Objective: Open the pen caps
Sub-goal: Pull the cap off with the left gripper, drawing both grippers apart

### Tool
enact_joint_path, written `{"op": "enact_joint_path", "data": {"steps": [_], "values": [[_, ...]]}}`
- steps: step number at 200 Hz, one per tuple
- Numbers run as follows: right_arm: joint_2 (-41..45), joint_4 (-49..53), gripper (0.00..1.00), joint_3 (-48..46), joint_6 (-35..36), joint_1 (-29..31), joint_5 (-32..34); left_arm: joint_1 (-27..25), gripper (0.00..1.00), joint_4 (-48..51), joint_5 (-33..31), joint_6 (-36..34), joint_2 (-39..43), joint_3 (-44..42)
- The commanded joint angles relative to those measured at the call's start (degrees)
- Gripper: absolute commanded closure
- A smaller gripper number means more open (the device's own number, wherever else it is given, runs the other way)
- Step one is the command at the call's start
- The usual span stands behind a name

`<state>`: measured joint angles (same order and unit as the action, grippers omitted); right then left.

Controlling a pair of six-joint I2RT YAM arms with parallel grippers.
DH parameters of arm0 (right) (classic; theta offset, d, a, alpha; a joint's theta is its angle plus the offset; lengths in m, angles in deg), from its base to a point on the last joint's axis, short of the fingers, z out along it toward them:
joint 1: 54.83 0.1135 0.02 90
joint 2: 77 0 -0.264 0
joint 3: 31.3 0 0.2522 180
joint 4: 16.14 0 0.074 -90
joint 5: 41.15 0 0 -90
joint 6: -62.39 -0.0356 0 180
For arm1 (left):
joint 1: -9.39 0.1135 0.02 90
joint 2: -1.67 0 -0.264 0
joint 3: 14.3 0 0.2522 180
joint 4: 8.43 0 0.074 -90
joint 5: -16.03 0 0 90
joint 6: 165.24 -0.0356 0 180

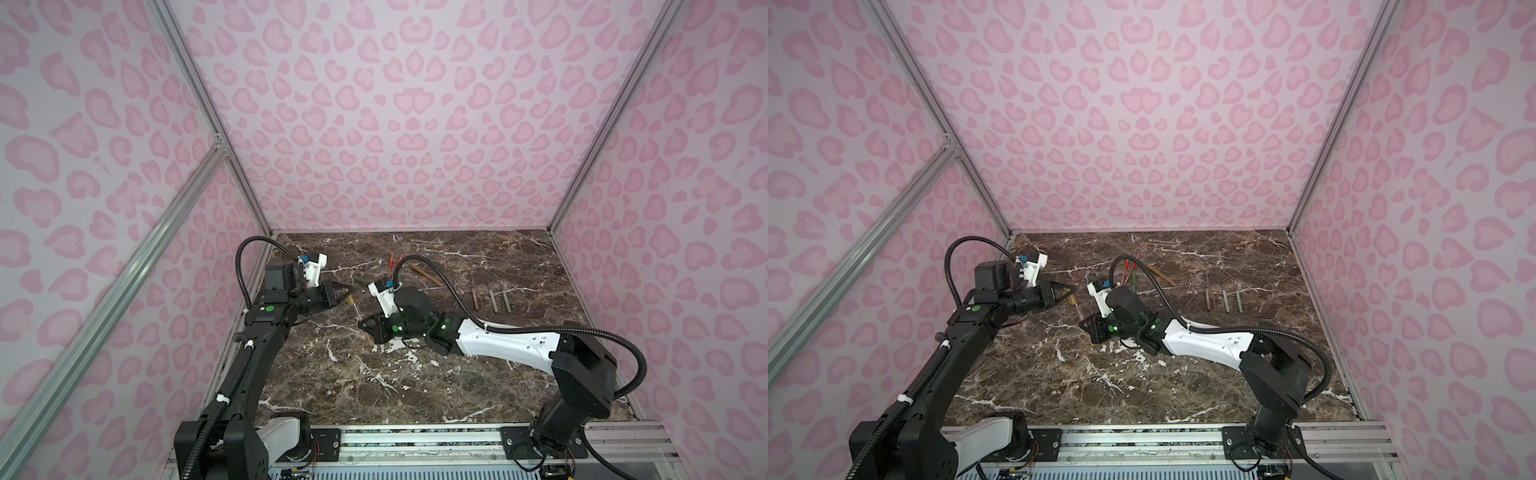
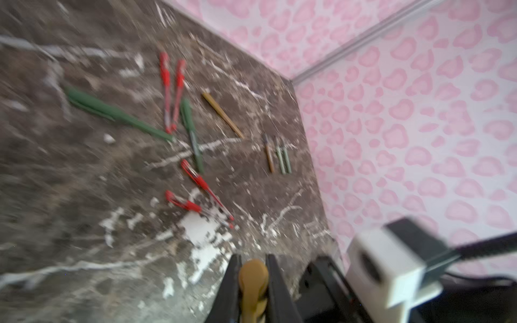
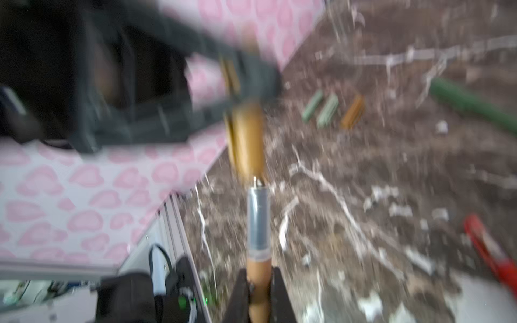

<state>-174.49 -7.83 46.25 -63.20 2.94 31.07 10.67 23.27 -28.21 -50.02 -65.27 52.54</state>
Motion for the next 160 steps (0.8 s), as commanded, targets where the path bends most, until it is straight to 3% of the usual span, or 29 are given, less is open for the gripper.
{"op": "enact_joint_path", "data": {"steps": [1, 41, 116, 160], "values": [[1.14, 9.91, 1.0, -4.1, -2.39, -0.16, 2.31, 1.01, 0.96, -5.02, -4.71, -1.78, -1.47, 3.1], [7.38, 9.87, 1.0, -9.49, -3.08, -1.49, 4.65, 1.1, 0.97, -1.85, -6.01, -3.09, -7.32, 6.74], [21.79, 20.27, 1.0, -15.19, -2.85, -6.84, 13.03, -2.33, 0.97, 13.72, -19.24, -13.21, -27.58, 18.52], [27.61, 25.04, 1.0, -17.53, -2.44, -8.04, 16.28, -3.26, 0.95, 19.8, -23.5, -14.01, -40.3, 28.02]]}}
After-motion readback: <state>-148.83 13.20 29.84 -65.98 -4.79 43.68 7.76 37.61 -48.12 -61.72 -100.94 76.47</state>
